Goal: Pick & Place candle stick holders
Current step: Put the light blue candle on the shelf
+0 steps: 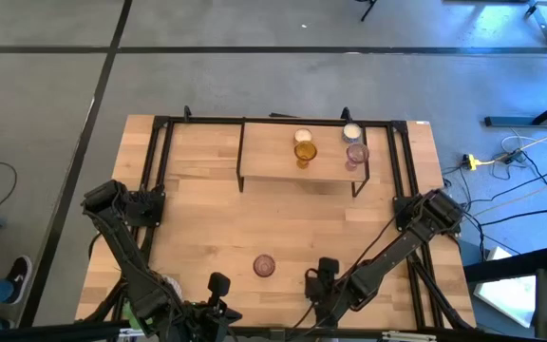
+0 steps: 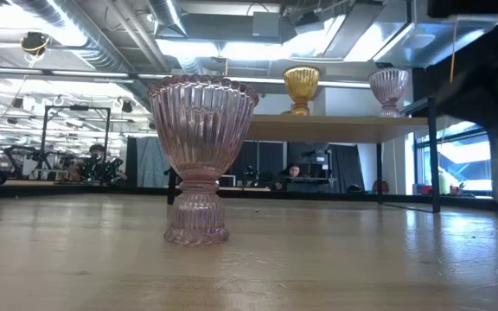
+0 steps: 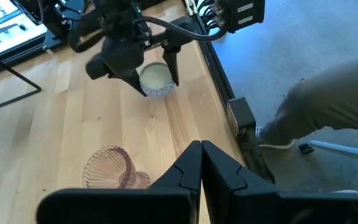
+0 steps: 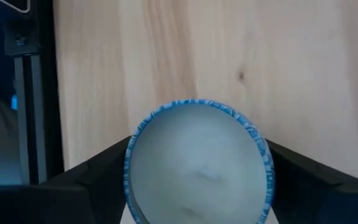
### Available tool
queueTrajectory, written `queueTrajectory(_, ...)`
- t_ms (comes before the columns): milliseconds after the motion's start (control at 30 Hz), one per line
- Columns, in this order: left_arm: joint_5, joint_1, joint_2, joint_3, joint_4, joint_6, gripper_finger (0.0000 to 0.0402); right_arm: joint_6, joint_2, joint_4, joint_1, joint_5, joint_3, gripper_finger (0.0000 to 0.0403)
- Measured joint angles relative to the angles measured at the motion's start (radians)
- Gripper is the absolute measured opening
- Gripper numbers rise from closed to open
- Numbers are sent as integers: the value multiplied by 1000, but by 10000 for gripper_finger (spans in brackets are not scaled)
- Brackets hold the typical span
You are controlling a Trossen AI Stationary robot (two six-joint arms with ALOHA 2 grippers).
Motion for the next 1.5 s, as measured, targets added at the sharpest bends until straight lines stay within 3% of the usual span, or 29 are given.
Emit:
queueTrajectory(133,1,0,0,0,-3,0,3,-15,0,-69,-3,22,46,303)
queueTrajectory(700,-1,-7,0,0,-9,-11,3,-40,0,-68,-4,39,71,301)
queueTrajectory(900,-126,15,0,0,-22,-154,3,-40,0,-67,-4,42,71,301)
queueTrajectory(967,-149,25,0,0,-25,-266,3,-40,0,-67,-4,42,71,301)
queueTrajectory(1133,-56,61,0,-2,-1,-511,3,-44,0,-63,-5,46,71,301)
queueTrajectory(1300,113,75,0,-2,200,-423,3,-49,0,-67,-6,60,80,301)
queueTrajectory(1367,117,75,0,-2,216,-407,3,-69,0,-83,-7,64,102,301)
queueTrajectory(1500,33,80,0,-2,128,-440,3,-119,0,-162,-7,106,181,301)
